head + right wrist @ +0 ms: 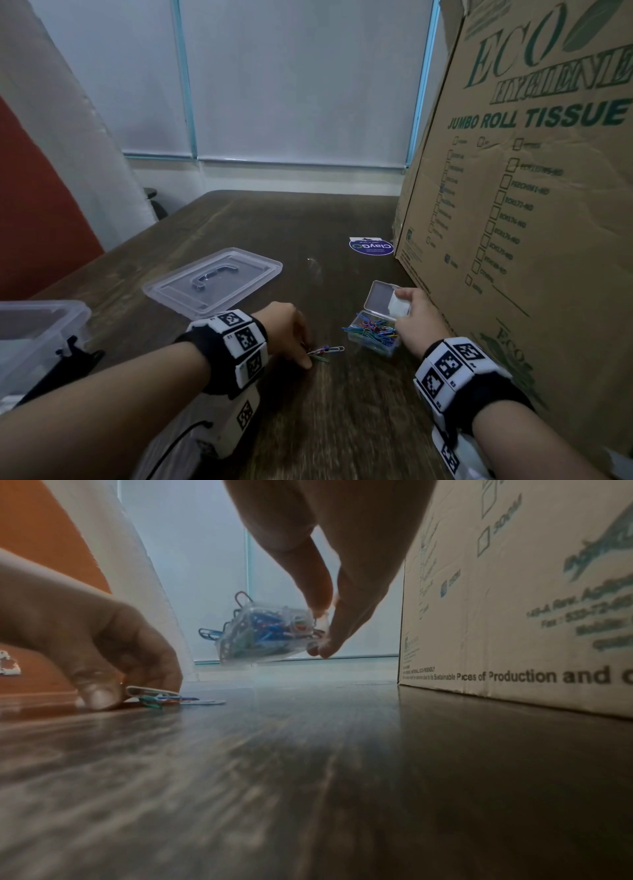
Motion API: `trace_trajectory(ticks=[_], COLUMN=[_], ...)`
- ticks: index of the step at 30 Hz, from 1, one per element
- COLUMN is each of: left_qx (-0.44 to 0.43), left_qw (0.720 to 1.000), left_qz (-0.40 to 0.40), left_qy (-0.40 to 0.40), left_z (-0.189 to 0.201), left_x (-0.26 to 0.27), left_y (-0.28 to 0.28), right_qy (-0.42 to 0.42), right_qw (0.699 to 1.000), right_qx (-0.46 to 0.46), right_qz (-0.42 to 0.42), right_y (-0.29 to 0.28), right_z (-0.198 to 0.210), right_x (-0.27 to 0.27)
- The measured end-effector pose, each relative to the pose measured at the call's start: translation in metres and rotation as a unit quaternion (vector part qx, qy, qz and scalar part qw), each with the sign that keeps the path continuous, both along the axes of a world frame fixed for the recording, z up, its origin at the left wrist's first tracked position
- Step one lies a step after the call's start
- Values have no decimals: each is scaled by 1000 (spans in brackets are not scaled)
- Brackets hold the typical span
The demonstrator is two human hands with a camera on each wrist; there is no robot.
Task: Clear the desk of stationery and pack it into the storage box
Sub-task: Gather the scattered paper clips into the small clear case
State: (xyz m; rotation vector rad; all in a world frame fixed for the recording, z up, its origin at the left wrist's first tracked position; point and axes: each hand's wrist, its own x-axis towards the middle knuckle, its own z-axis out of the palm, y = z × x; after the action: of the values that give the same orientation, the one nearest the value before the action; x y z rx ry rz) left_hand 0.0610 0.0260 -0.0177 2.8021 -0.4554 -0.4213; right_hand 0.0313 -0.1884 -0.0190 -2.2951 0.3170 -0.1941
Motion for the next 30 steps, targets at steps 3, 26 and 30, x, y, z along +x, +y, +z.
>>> trace_trajectory(ticks=[3, 26, 30], left_qx=[3, -111, -111], left_qw=[1000, 966, 972], left_qz=[-3, -161, -119], left_qy=[15, -170, -168], left_z=[2, 52, 46], left_x=[1, -4, -3], left_y=[-7, -71, -46], right_qy=[-3, -10, -20], right_qw=[1000, 1000, 1000], right_qx=[1, 15, 21], right_qz=[1, 19, 6], right_y=[1, 2, 2], right_z=[1, 1, 1], right_x=[-2, -3, -2])
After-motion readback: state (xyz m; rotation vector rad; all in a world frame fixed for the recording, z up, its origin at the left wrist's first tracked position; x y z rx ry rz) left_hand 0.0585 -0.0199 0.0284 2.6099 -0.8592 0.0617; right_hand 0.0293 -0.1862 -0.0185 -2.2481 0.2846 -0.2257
